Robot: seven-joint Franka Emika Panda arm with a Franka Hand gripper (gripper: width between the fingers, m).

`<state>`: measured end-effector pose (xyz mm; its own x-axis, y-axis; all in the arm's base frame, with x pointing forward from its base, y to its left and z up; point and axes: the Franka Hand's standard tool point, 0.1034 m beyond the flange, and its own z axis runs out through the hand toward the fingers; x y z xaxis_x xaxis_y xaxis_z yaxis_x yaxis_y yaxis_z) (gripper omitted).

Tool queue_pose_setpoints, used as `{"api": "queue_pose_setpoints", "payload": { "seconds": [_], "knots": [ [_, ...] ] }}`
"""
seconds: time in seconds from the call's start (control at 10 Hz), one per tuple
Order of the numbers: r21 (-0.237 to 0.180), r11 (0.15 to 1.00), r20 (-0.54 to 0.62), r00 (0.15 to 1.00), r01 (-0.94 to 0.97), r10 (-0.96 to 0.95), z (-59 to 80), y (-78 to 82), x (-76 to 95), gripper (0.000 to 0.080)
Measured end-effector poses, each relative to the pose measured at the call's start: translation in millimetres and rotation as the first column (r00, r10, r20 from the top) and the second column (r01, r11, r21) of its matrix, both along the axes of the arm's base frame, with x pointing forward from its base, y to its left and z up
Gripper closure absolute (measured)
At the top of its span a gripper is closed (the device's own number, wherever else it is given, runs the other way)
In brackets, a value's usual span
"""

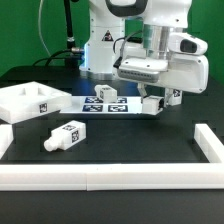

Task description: Assemble one leg

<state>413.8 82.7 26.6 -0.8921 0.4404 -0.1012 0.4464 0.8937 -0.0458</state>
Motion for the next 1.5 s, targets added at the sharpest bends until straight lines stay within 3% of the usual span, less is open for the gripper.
{"api": "queue_pose_setpoints", "payload": {
  "seconds": [0.4,0.6,0.8,0.9,1.0,1.1,1.2,1.3,1.4,1.5],
  "knots": [
    [-0.002,0.999,-0.031,0.999,0.037,-0.037,-14.8,15.6,-16.0,0.0515],
    [0.029,0.999,-0.025,0.999,0.033,-0.032,-16.6,29.3,-17.9,0.0515],
    [0.035,0.999,-0.023,0.999,0.039,-0.038,-16.6,28.0,-16.8,0.0515],
    [0.035,0.999,-0.023,0.999,0.040,-0.039,-16.7,27.8,-16.8,0.0441],
    [0.035,0.999,-0.023,0.999,0.040,-0.039,-16.7,27.7,-16.8,0.0266],
    [0.035,0.999,-0.023,0.999,0.040,-0.039,-16.7,27.6,-16.8,0.0266],
    [0.035,0.999,-0.023,0.999,0.040,-0.039,-16.7,27.6,-16.8,0.0172],
    [0.029,0.999,-0.021,0.999,0.041,-0.040,-14.8,24.5,-15.1,0.0156],
    [-0.054,0.998,-0.020,1.000,0.020,-0.021,3.7,-1.4,-5.0,0.0151],
    [-0.096,0.995,0.010,1.000,0.014,-0.013,28.5,-18.9,6.2,0.0151]
  ]
}}
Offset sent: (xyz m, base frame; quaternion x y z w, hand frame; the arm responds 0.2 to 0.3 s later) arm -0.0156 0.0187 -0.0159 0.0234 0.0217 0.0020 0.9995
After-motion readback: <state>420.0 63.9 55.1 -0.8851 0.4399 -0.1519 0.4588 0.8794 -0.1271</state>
